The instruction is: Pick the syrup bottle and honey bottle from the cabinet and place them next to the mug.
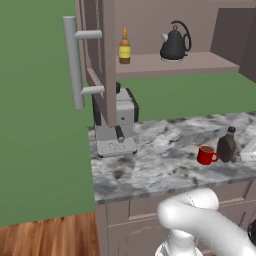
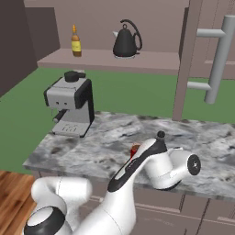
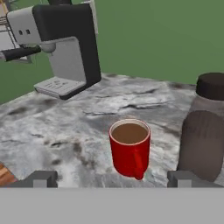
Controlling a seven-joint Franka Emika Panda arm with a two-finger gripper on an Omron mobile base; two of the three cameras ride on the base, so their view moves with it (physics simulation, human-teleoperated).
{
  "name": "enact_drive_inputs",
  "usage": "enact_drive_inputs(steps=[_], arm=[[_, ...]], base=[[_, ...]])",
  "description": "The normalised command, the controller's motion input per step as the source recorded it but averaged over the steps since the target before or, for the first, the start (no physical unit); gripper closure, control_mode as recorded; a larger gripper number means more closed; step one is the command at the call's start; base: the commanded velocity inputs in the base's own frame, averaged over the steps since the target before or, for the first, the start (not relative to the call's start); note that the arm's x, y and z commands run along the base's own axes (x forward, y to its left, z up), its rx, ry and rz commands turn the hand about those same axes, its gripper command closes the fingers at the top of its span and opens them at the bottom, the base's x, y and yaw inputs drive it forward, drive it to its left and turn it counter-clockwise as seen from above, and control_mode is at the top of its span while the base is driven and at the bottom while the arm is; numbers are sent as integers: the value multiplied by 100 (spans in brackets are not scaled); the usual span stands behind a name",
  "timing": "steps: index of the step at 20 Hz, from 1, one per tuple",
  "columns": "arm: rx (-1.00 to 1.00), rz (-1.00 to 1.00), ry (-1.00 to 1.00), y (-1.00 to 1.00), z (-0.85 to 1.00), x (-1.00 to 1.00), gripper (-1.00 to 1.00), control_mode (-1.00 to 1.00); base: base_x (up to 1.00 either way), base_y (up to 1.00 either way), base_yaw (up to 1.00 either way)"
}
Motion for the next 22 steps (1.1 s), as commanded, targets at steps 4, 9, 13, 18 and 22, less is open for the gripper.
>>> enact_drive_inputs(steps=[4, 9, 13, 18, 22], arm=[[0, 0, 0, 51, 54, -32, -100, -100], [0, 0, 1, 61, 46, -29, -100, -100], [0, -4, 10, 63, 45, -10, -100, -100], [-1, -18, 15, 77, 59, 1, -100, -100], [-4, -27, 18, 96, 65, 10, -100, -100]], base=[[0, 0, 0], [0, 0, 0], [0, 0, 0], [0, 0, 0], [0, 0, 0]])
